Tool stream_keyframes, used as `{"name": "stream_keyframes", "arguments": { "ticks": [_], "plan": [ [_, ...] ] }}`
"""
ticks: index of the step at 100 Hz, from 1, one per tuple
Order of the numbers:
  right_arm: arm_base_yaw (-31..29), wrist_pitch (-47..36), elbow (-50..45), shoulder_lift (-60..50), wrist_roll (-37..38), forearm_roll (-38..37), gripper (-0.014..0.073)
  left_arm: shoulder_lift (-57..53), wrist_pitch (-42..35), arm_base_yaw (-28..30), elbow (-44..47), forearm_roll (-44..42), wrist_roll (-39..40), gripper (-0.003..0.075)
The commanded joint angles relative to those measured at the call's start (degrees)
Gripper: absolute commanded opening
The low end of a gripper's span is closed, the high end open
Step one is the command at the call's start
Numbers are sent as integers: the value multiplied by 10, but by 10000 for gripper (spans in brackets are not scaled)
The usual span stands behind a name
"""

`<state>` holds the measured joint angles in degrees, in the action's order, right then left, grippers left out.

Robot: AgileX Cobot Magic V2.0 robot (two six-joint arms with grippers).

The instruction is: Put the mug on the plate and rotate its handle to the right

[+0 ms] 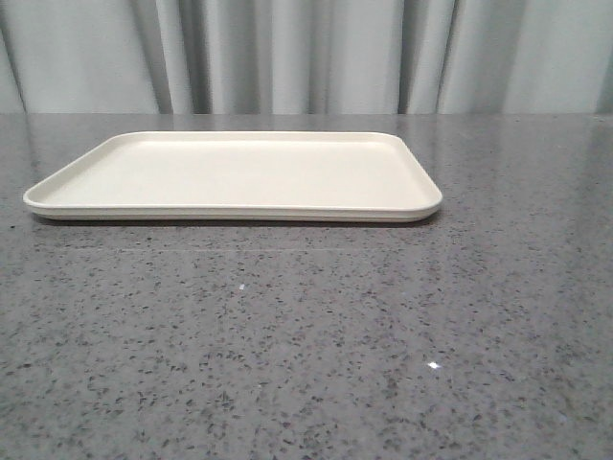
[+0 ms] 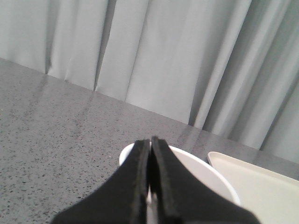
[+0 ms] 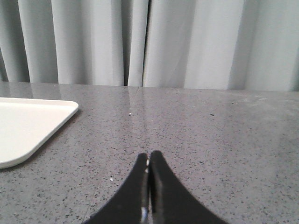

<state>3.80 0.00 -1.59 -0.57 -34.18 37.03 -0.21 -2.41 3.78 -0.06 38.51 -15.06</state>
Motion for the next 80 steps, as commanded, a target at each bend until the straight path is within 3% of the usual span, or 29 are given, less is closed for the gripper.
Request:
{"name": "stream_keyframes", "arguments": {
  "ticks": [1,80],
  "plan": [
    [0,-40,0,-13,-4,1,-66,-17,-34,1,6,4,4,-20],
    [0,-54,0,-13,-4,30,-66,-17,-46,1,6,4,4,-20]
  ]
}}
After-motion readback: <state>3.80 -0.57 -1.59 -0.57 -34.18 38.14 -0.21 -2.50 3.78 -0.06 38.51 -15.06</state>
